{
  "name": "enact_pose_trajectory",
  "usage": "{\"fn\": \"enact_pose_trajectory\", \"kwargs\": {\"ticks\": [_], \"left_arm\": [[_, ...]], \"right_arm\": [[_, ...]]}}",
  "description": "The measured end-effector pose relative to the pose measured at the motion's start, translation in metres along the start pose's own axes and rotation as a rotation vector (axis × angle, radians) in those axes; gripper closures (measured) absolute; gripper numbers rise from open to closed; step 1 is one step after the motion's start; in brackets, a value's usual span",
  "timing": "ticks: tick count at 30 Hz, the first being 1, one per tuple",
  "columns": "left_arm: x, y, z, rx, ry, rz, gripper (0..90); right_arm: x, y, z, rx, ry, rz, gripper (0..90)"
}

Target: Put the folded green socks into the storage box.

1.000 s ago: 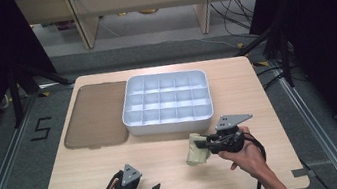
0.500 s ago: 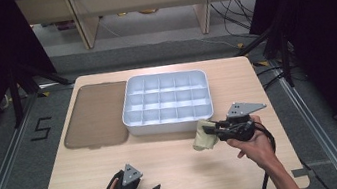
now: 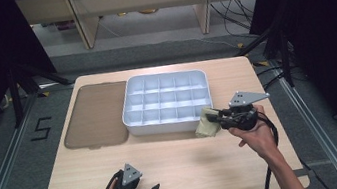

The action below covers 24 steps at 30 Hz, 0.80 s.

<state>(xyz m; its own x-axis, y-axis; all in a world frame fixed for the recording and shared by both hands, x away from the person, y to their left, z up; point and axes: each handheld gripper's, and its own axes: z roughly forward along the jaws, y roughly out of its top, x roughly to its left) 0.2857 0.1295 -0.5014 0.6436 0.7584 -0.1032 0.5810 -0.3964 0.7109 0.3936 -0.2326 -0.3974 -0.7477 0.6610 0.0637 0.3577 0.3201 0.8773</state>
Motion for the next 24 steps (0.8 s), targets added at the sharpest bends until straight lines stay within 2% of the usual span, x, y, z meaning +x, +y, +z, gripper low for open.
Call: {"fn": "enact_pose_trajectory", "kwargs": {"ticks": [2,4,5,7,10,14,15,16,17,18,19,20,22,23,24], "left_arm": [[0.000,0.000,-0.001,0.000,0.008,0.008,18.8],[0.000,0.001,-0.001,0.001,0.006,0.011,18.8],[0.000,0.001,-0.001,0.004,0.004,0.016,18.8],[0.003,0.001,-0.001,0.030,0.012,0.048,19.1],[0.001,0.001,-0.001,0.028,0.008,0.028,19.2],[0.001,0.001,-0.001,0.012,0.006,0.025,19.2],[0.001,0.001,-0.001,0.011,0.010,0.028,19.2],[0.002,0.001,-0.001,0.024,0.011,0.042,19.2],[0.002,0.001,-0.001,0.033,0.010,0.041,19.2],[0.002,0.000,0.000,0.024,0.008,0.024,19.2],[0.002,0.000,0.000,0.020,0.011,0.026,19.2],[0.002,0.000,0.000,0.021,0.008,0.024,19.2],[0.002,0.000,0.000,0.014,0.011,0.023,19.2],[0.002,0.000,0.001,0.008,0.007,0.007,19.2],[0.001,0.000,0.000,0.008,0.009,0.010,19.2]], "right_arm": [[-0.004,0.001,0.001,-0.007,-0.011,-0.012,76.9],[-0.004,0.002,0.002,0.006,-0.018,0.014,76.9],[-0.007,0.003,0.002,0.007,-0.018,-0.001,76.9],[-0.008,0.004,0.002,0.012,-0.037,0.013,76.9],[-0.014,0.006,0.003,-0.003,-0.047,0.008,76.9],[-0.017,0.012,0.004,-0.016,-0.068,0.000,76.9],[-0.017,0.014,0.005,-0.027,-0.075,-0.017,76.9],[-0.016,0.015,0.006,-0.034,-0.094,-0.012,76.9],[-0.018,0.017,0.005,-0.026,-0.092,-0.029,76.9],[-0.017,0.018,0.006,-0.021,-0.095,-0.012,76.9],[-0.019,0.020,0.007,-0.041,-0.103,-0.030,76.9],[-0.018,0.021,0.008,-0.027,-0.103,-0.013,76.9],[-0.020,0.022,0.010,-0.027,-0.109,-0.014,76.9],[-0.021,0.022,0.011,-0.027,-0.103,-0.006,76.9],[-0.024,0.023,0.013,-0.029,-0.107,-0.029,76.9]]}}
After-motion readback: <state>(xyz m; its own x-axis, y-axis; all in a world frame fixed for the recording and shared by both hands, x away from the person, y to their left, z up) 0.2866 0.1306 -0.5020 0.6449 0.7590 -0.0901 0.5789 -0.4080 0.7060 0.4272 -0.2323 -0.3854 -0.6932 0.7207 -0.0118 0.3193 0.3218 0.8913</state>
